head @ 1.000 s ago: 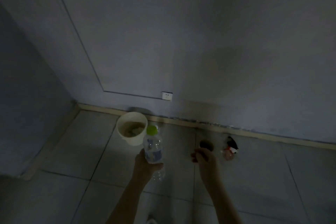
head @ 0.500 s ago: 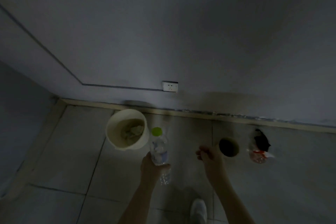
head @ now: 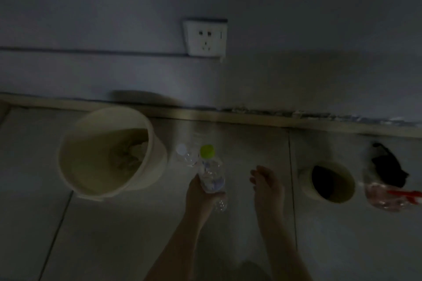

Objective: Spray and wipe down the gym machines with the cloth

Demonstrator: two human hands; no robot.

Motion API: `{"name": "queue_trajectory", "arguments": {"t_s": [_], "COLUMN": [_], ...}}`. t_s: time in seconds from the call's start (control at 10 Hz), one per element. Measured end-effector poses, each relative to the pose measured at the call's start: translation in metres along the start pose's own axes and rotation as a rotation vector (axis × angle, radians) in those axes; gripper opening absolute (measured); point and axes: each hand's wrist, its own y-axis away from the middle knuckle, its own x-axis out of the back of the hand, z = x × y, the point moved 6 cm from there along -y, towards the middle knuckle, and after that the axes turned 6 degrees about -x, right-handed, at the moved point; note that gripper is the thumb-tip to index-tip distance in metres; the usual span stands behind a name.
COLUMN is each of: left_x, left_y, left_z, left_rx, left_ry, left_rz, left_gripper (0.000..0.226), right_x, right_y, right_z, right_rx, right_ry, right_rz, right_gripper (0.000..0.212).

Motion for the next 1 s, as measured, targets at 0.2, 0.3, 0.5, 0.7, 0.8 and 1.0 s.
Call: {"name": "queue_trajectory", "arguments": {"t_s": [0.2, 0.3, 0.5, 0.7, 0.8, 1.0], "left_x": [-0.015, -0.022, -0.028, -0.033, -0.034, -0.033], "left_y": [-0.049, -0.063, -0.091, -0.100, -0.102, -0.104], "left_z": [-0.044, -0.052, -0.073, -0.084, -0.094, -0.119], "left_rx": [-0.110, -0.154, -0.207, -0.219, -0.190, -0.131], "left_ry": [0.004, 0.035, -0.051, -0.143, -0.183, -0.225], "left_rz": [0.133, 0.174, 0.225, 0.237, 0.239, 0.199], "left_gripper": [0.044, 0.045, 0.054, 0.059, 0.063, 0.062], "right_x": [-0.030, -0.041, -0.060, -0.073, -0.069, -0.050], "right_y": [-0.051, -0.068, -0.082, -0.084, -0.088, -0.087], "right_z": [0.043, 0.044, 0.045, 0.052, 0.052, 0.048], "right_rx": [-0.019, 0.002, 0.065, 0.063, 0.076, 0.071], "right_ry": [0.021, 0.055, 0.061, 0.052, 0.024, -0.006], "right_rz": [-0.034, -0.052, -0.046, -0.087, -0.075, -0.026], "right_gripper": [0.019, 0.018, 0.022, 0.024, 0.024, 0.022]}}
